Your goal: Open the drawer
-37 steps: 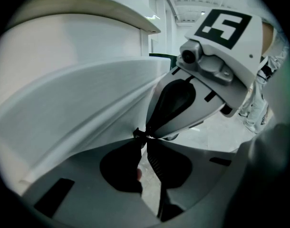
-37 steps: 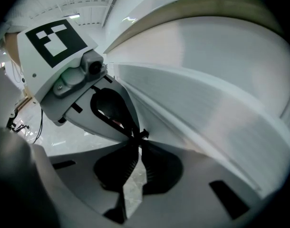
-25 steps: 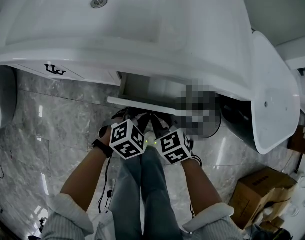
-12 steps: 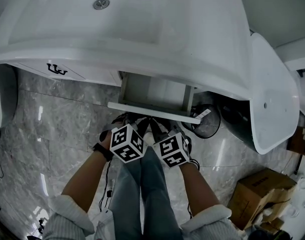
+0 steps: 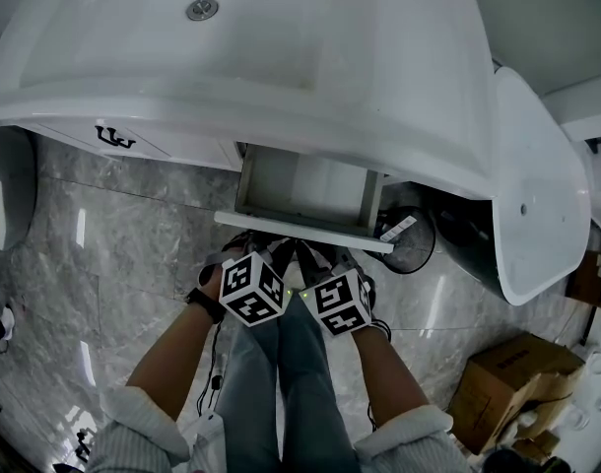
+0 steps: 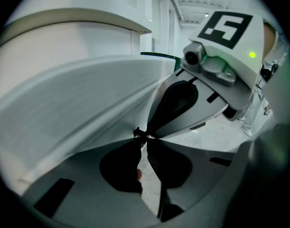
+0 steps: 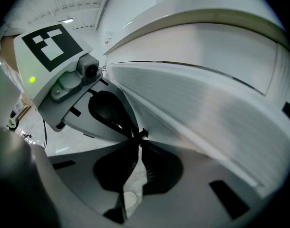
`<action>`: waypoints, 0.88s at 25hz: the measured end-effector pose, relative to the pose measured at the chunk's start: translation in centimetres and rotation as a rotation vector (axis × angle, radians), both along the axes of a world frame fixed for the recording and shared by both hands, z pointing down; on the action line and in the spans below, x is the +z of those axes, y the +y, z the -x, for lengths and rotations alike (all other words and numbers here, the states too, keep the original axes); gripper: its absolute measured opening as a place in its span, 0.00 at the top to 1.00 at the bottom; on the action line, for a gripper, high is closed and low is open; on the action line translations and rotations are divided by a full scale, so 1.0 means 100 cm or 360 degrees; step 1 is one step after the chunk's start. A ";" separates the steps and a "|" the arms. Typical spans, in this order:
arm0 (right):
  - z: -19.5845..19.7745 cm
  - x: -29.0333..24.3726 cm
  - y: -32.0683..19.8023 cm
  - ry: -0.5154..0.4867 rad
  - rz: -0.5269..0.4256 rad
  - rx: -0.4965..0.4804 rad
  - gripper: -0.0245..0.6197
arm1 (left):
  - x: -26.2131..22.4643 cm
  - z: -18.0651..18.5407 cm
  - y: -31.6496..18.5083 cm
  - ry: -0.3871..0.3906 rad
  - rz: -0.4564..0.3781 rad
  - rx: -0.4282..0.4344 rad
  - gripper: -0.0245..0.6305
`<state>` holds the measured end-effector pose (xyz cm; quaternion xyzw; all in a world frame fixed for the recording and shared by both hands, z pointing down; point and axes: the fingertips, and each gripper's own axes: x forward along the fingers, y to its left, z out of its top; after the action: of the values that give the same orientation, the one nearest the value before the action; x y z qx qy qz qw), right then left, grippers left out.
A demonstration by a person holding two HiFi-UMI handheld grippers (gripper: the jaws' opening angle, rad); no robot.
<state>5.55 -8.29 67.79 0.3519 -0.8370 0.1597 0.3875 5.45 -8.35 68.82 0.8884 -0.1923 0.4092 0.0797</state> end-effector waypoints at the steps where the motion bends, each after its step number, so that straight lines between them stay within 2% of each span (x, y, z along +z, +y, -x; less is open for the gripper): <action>1: 0.000 0.001 0.001 -0.0004 0.0003 0.0007 0.93 | 0.001 0.000 0.001 -0.0003 0.0001 -0.0004 0.90; 13: -0.002 0.012 0.002 -0.0051 0.0014 0.0070 0.92 | 0.012 0.000 0.000 0.0001 -0.0080 -0.0069 0.88; 22: -0.006 0.017 0.011 -0.0098 0.0054 0.0143 0.92 | 0.010 0.005 0.001 0.0084 -0.0069 -0.0217 0.87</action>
<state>6.17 -7.20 69.47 0.3775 -0.8290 0.2018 0.3598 4.99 -8.20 69.85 0.8853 -0.2588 0.3750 0.0933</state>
